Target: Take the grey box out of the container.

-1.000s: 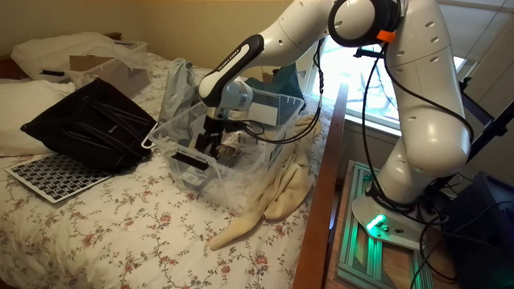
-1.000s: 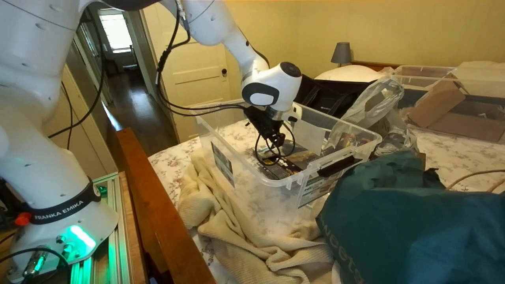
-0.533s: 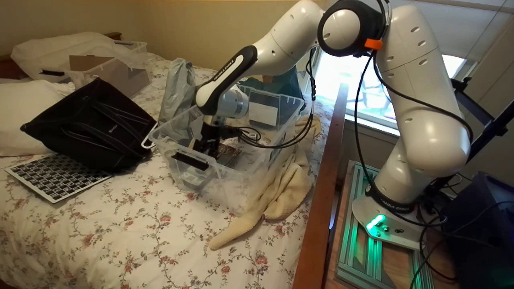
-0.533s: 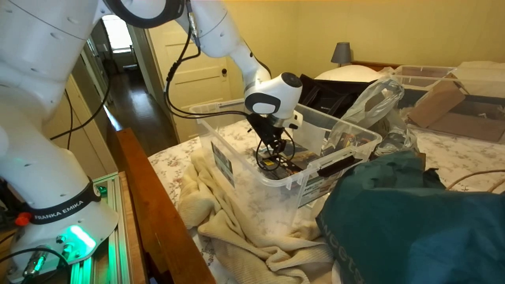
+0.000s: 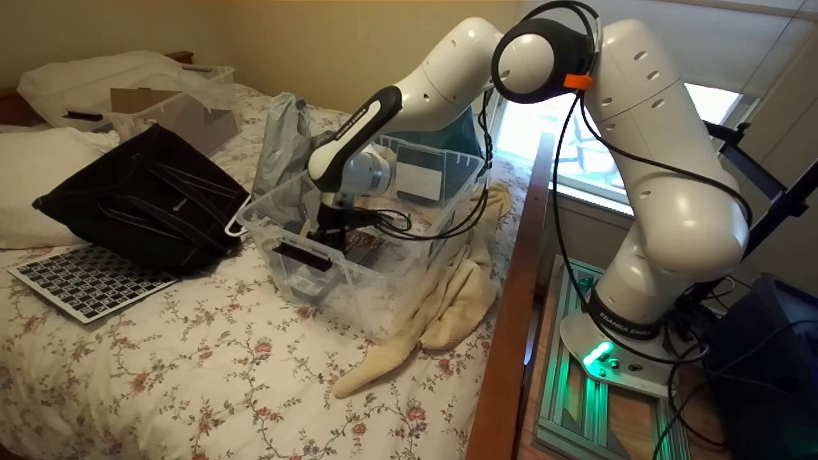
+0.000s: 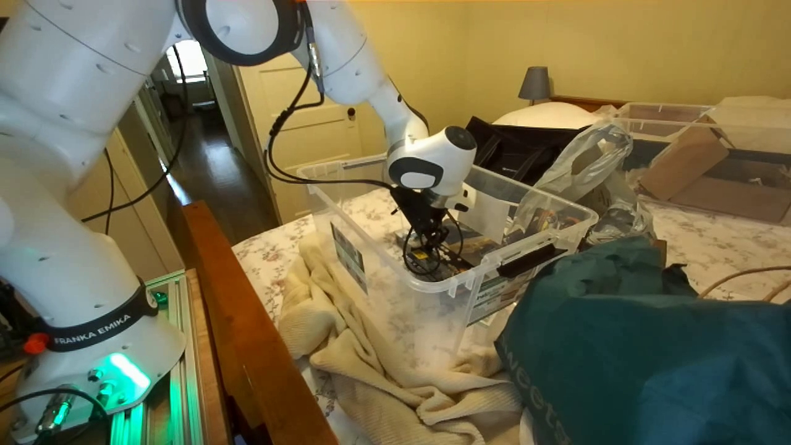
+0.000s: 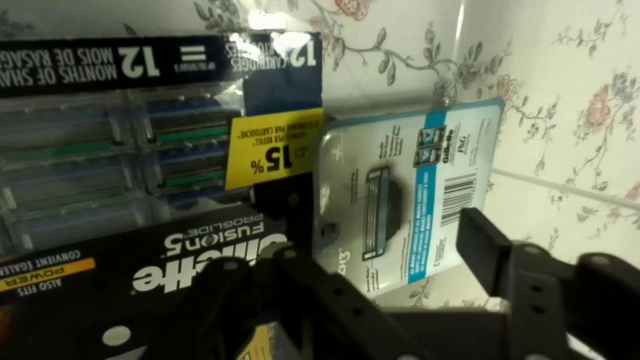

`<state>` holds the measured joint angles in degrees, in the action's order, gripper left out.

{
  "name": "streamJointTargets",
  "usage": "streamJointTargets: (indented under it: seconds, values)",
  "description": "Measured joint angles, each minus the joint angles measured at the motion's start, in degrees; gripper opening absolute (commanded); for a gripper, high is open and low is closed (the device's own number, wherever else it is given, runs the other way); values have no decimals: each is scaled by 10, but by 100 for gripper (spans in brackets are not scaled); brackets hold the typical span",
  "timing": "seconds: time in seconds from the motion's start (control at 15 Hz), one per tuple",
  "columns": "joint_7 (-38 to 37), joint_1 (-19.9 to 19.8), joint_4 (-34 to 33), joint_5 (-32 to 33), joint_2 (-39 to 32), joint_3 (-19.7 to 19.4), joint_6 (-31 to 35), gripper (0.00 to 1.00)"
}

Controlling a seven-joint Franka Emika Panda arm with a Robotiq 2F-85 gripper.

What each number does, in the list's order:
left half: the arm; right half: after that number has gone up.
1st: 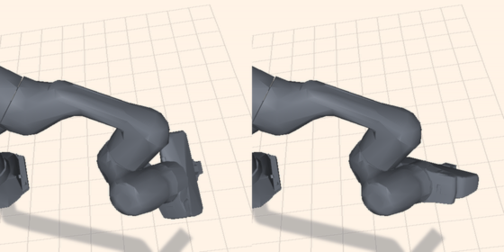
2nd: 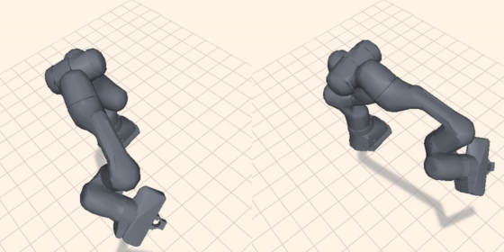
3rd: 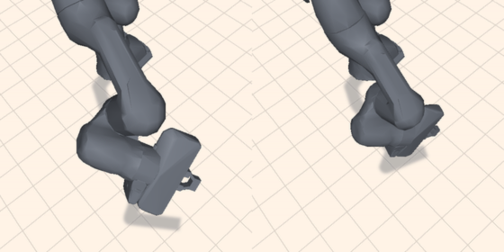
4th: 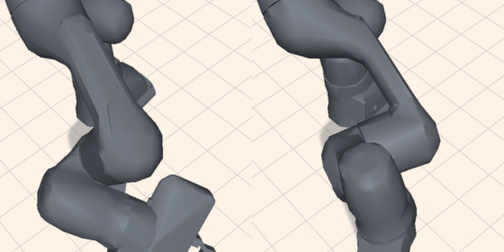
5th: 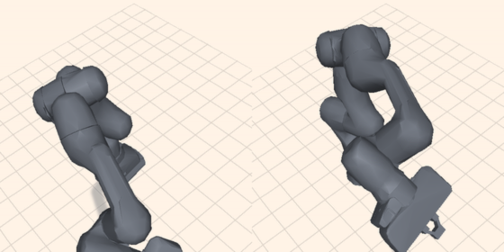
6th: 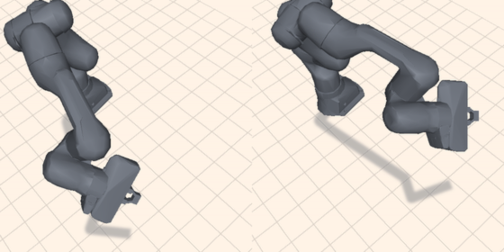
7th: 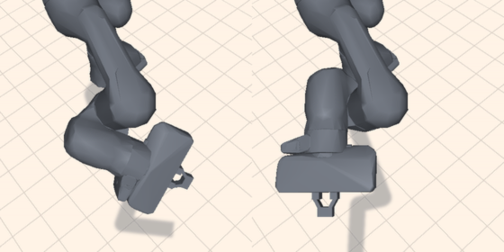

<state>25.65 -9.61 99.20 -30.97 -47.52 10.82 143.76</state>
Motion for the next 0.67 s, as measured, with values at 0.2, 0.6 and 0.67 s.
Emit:
streamJointTargets:
  seconds: [0.2,0.6,0.67]
  values:
    - [-7,0,-11,5,-10,0,0,79]
    - [-16,-1,-26,11,-24,1,-6,41]
    - [-16,-1,-28,12,-26,2,-7,34]
